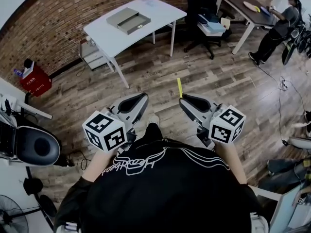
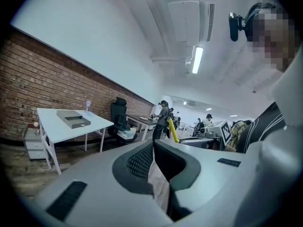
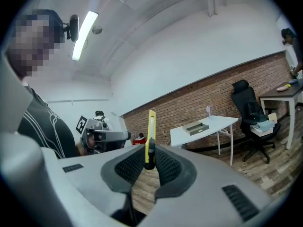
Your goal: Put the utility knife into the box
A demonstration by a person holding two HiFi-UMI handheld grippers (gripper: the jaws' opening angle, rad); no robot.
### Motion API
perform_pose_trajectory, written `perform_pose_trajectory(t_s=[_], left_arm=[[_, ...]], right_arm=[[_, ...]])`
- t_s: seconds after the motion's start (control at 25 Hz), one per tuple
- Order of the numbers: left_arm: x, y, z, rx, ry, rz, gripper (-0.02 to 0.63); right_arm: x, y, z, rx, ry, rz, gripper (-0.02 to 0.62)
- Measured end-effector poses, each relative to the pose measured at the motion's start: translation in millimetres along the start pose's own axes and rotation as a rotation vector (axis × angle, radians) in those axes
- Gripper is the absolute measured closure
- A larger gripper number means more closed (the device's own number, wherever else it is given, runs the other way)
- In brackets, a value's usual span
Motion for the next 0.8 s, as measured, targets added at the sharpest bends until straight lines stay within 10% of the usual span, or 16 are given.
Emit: perform_pose_trajectory(t_s=[0.8], left_arm=[[106, 29, 125, 0.066, -0.030, -0.074, 0.572]], right_arm=[[-137, 29, 73, 0.056, -0.031, 0.090, 0.531]])
Point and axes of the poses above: the fingertips, and each gripper's own axes: z forward along the fingers, x to its left, y out of its top, the point moved 6 cm from there along -z, backward along the fingers, and after that the axes turned 13 degrees about y, right-handed, at the moved point
